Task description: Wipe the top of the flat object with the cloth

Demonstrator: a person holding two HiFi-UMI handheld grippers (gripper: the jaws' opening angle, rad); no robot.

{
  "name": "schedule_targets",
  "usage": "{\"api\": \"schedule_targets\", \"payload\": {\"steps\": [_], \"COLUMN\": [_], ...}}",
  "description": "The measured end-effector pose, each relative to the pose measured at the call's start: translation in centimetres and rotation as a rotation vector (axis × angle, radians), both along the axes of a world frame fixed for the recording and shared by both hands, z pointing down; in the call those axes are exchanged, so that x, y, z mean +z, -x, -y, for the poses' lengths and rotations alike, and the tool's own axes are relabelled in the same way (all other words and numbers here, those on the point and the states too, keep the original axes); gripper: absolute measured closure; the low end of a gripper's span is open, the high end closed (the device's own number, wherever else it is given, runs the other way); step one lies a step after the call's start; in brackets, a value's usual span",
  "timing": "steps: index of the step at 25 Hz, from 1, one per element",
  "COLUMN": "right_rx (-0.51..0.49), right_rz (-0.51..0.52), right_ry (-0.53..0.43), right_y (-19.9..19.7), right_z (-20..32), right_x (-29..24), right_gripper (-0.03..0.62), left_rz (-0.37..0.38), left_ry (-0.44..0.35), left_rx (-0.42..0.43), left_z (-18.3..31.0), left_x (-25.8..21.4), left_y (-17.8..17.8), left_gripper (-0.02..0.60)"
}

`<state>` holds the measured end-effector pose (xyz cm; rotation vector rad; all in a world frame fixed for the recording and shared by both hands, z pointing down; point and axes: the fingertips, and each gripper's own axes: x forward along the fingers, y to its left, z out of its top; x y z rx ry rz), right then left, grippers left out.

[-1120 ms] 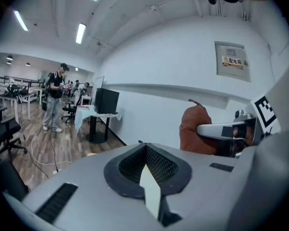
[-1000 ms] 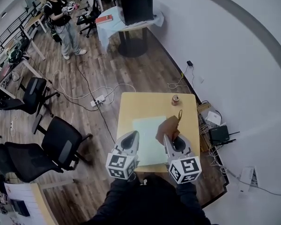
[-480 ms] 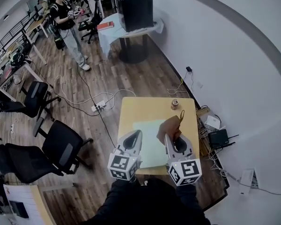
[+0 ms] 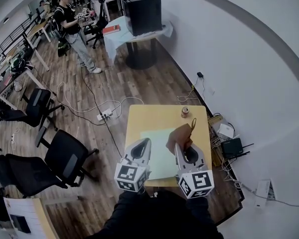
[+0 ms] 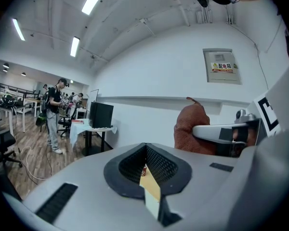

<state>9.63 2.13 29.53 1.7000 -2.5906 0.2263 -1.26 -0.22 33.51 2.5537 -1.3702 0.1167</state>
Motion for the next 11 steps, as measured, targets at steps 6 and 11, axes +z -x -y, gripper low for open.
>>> {"api": "schedule_targets", "payload": {"steps": [6,11], "right_rx": [0.004,0.003], "right_rz": [0.005,0.005], "right_ry": [0.003,0.004], "right_y": [-0.54,-0.65], "right_z": [0.07,0.2], "right_x": [0.14,0.24], "right_gripper": [0.511,0.511], "left_rz": [0.002,0.005], "left_ry": [0.002,0.008], "left_rx": [-0.007,-0.005], "left_z": [0.13,0.19], "left_x": [0.03,0.27], "left_y": [-0.14,-0.39], "left_gripper": [0.548,0.548]}}
